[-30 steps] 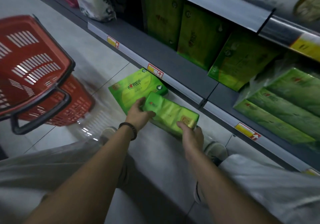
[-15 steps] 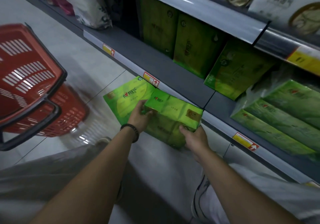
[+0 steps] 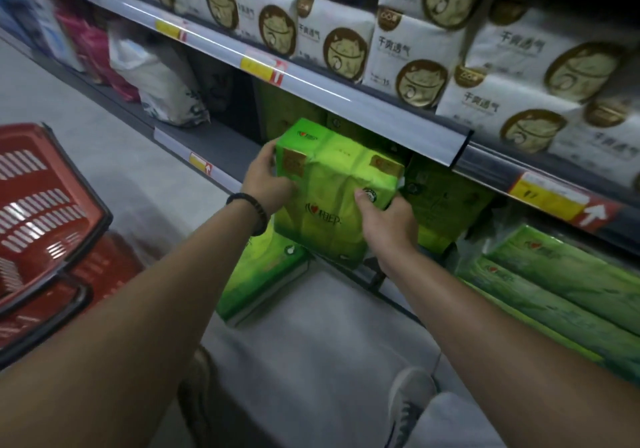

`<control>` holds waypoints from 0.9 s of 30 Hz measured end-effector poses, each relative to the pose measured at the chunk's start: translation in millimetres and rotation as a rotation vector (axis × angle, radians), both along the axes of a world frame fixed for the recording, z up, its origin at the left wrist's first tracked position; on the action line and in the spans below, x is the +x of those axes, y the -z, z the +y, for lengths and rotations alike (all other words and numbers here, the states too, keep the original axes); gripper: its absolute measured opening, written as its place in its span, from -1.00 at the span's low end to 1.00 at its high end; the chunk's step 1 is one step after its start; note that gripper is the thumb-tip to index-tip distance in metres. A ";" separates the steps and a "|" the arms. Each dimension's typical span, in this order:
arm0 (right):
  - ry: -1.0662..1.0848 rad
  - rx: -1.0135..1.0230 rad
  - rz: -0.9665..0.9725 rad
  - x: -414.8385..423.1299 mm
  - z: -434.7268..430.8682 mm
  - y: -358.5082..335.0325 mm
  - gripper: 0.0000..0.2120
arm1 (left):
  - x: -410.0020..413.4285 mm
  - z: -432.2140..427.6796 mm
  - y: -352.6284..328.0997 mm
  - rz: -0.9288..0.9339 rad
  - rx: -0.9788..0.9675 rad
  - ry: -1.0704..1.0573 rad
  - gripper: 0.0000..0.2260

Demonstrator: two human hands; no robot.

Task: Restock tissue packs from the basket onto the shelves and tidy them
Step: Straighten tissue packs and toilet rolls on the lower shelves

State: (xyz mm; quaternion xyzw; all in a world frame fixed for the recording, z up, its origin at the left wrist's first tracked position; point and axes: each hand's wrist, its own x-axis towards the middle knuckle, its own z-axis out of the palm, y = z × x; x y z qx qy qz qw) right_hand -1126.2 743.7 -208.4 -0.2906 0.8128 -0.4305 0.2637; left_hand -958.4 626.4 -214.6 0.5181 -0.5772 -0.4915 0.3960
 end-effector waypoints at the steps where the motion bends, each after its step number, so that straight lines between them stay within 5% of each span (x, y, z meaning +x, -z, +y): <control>1: 0.004 -0.004 -0.011 -5.5 -11.3 3.1 -0.38 | -5.1 -13.9 0.8 -0.014 -0.011 0.016 -0.42; 6: 0.040 0.030 -0.038 -34.9 -65.7 24.4 -0.60 | -32.1 -62.3 37.5 0.020 0.063 0.049 -0.30; 13: -0.023 0.149 0.080 -57.8 -81.7 36.1 -0.27 | -74.4 -91.7 68.3 0.128 0.222 0.070 -0.29; 17: 0.049 0.110 0.000 -57.7 -78.4 38.2 -0.31 | -91.4 -87.8 68.9 0.145 0.228 0.029 -0.15; 27: 0.080 0.092 -0.060 -57.0 -66.1 36.5 -0.34 | -88.4 -81.7 65.1 0.064 0.252 0.060 -0.21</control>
